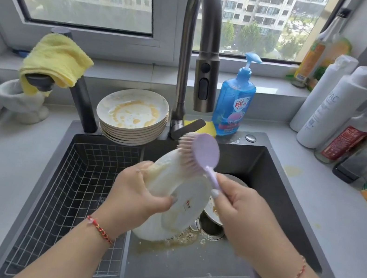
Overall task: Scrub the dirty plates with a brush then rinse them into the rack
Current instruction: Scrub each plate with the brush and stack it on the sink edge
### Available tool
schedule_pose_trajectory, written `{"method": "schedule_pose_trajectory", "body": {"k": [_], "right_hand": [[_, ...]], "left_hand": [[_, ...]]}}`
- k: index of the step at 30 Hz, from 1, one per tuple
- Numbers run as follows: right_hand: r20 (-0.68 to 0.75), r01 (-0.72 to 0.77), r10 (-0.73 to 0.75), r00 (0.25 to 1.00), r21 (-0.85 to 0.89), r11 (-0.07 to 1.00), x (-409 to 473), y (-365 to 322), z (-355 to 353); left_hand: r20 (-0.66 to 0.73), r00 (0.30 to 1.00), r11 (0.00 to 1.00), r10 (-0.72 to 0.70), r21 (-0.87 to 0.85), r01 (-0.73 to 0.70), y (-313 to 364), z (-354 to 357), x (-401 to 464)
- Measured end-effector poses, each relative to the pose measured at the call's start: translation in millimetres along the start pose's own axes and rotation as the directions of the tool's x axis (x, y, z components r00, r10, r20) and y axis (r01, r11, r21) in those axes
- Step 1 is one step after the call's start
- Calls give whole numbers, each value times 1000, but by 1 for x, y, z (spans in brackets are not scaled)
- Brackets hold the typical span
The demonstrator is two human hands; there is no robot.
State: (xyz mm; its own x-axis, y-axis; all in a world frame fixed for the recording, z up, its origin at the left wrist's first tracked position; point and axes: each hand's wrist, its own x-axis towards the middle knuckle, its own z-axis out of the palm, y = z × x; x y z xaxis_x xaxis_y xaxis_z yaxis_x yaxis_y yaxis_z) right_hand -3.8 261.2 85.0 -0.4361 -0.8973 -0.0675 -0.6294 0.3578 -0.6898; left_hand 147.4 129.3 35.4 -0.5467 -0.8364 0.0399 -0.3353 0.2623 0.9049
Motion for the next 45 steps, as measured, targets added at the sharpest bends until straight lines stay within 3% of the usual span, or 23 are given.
{"method": "schedule_pose_trajectory", "body": {"k": [4, 6, 9, 13, 15, 19, 25, 31, 38, 45], "right_hand": [[-7, -257, 257, 966, -13, 966, 16, 43, 1], [-6, -284, 284, 959, -41, 958, 11, 50, 3], [-118, -154, 141, 983, -105, 983, 0, 44, 8], [-153, 20, -58, 986, -236, 972, -7, 28, 25], [-134, 89, -134, 982, -299, 950, -13, 21, 31], [48, 38, -27, 998, -253, 967, -30, 14, 28], [-30, -37, 30, 999, -255, 966, -3, 19, 14], [78, 51, -37, 996, -182, 982, -13, 5, 19], [-27, -70, 65, 998, -320, 945, 0, 22, 12], [228, -55, 95, 969, -175, 983, -24, 11, 22]], "left_hand": [[-60, 996, 973, -71, -222, 56, -10, -10, 3], [-63, 990, 925, -127, -367, 96, -15, -13, 6], [0, 982, 838, -190, -521, 162, -20, -15, 10], [66, 973, 752, -221, -624, 213, -18, -8, 13], [71, 972, 733, -223, -645, 215, -16, -7, 15], [65, 973, 738, -223, -640, 212, -21, -12, 19], [102, 971, 725, -215, -650, 229, -20, -5, 15], [74, 981, 741, -178, -646, 183, -18, -7, 19], [-13, 983, 729, -183, -673, 126, -21, -6, 18], [-145, 963, 741, -229, -667, 76, -31, -10, 22]]}}
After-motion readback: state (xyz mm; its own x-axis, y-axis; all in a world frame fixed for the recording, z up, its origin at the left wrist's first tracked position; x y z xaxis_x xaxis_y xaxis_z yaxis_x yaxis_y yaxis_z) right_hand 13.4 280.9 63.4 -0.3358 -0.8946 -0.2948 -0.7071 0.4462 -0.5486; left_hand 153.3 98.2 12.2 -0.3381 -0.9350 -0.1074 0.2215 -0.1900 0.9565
